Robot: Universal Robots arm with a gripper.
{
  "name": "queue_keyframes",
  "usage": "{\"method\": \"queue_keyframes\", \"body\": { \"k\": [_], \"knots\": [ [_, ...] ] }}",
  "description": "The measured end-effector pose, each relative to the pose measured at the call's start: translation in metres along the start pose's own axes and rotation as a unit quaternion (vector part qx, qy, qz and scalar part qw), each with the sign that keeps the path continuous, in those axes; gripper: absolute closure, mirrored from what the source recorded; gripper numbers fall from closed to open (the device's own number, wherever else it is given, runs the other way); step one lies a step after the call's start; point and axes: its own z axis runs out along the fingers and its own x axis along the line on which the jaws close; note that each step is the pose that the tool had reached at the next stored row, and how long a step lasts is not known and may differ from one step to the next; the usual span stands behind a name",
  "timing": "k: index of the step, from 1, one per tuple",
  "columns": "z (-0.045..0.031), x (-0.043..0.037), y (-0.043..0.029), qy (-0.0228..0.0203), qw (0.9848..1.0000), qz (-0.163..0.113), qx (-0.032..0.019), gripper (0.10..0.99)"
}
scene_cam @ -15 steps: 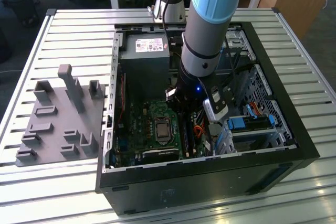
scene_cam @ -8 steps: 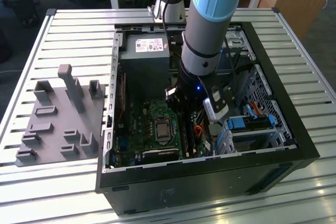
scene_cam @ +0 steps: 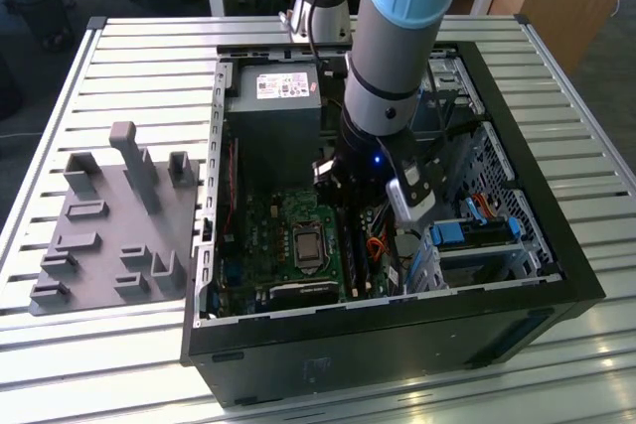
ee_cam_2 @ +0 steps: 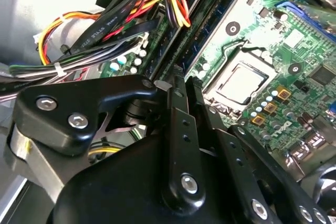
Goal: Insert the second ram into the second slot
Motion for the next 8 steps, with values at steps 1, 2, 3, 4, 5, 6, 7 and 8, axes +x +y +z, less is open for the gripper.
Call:
{"method": "queue_keyframes", "body": {
  "k": [1,2,3,4,5,6,7,8],
  "knots": [
    [-0.0017,0.0001,0.0000,0.0000,1.0000,0.000,0.0000,0.878],
    [-0.0028,0.0001,0.0001,0.0000,1.0000,0.000,0.0000,0.878],
    [-0.0037,0.0002,0.0001,0.0000,1.0000,0.000,0.0000,0.878],
    [-0.0042,0.0002,0.0001,0.0000,1.0000,0.000,0.0000,0.894],
    [-0.0048,0.0002,0.0002,0.0000,1.0000,0.000,0.0000,0.894],
    [-0.0055,0.0002,0.0002,0.0000,1.0000,0.000,0.0000,0.965],
    [-0.0059,0.0003,0.0002,0.0000,1.0000,0.000,0.0000,0.965],
    [-0.0058,0.0002,0.0002,0.0000,1.0000,0.000,-0.0001,0.965]
  ]
}}
